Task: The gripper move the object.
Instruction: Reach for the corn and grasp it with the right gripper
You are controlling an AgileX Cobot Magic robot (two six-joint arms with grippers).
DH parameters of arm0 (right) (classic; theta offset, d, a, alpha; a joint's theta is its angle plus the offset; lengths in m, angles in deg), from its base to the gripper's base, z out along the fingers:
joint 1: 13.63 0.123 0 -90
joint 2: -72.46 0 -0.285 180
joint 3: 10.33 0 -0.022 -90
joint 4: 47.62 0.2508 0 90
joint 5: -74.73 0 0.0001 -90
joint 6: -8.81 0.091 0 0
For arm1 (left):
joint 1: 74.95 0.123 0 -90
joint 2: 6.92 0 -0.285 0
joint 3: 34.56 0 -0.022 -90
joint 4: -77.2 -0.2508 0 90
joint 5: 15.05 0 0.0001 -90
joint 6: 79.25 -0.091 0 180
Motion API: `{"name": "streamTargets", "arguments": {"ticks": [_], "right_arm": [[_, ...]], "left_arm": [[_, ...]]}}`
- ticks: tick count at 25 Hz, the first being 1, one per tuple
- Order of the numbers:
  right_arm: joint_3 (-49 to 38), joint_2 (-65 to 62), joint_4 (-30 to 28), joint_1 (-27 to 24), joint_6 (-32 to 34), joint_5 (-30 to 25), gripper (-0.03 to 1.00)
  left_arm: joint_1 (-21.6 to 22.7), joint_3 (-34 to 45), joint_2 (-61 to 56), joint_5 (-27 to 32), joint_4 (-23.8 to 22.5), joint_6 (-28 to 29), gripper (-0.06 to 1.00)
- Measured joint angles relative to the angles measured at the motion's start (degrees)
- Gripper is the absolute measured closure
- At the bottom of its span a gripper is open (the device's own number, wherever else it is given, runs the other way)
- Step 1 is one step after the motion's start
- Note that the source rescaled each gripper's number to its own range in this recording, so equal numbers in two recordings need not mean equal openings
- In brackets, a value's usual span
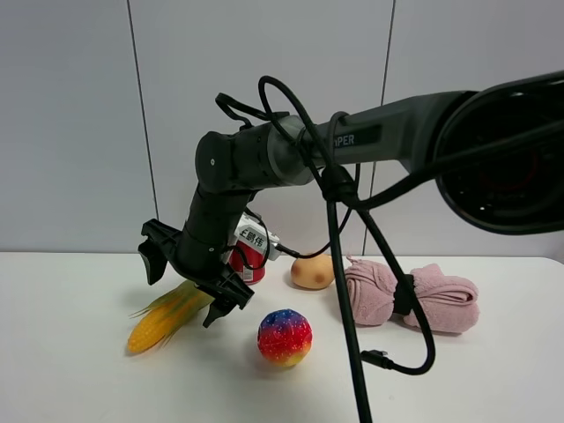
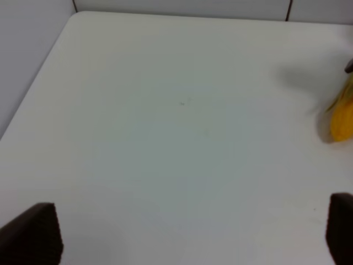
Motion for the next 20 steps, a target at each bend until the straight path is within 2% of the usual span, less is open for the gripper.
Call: {"name": "streamTargets", "arguments": {"ticks": [11, 16, 20], "right_arm": [[0.3, 2.46, 0.33, -0.46, 0.0, 1.98, 0.16], [0.3, 2.74, 0.33, -0.93, 0.0, 2.04, 0.37], [0.3, 2.86, -0.44, -0.97, 0.0, 2.27, 0.47]], "left_arm": [[0.0, 0.0, 0.0, 0.0, 0.0, 0.0, -0.06], [0.0, 0.0, 0.0, 0.0, 0.0, 0.0, -0.06], [0.0, 0.0, 0.0, 0.0, 0.0, 0.0, -0.06]]}}
